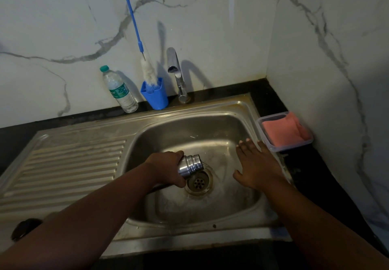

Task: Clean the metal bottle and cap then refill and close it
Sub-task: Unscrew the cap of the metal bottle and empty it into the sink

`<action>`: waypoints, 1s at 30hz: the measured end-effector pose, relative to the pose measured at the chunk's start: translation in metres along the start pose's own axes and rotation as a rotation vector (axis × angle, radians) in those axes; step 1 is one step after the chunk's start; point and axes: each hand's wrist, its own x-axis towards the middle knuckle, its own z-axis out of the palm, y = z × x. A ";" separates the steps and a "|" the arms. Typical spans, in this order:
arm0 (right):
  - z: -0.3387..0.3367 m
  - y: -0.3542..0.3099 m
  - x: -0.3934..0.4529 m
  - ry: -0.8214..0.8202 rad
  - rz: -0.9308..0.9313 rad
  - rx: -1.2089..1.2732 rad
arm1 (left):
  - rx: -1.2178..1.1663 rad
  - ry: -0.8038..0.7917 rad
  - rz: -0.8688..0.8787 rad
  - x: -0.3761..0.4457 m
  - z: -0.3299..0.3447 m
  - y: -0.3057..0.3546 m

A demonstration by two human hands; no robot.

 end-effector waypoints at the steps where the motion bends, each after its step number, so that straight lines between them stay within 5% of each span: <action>1: 0.000 0.000 0.000 -0.003 -0.001 0.003 | -0.001 -0.001 0.001 0.000 0.001 0.000; 30: 0.006 0.001 0.002 0.037 -0.002 0.011 | 0.005 -0.002 0.041 0.002 0.010 0.008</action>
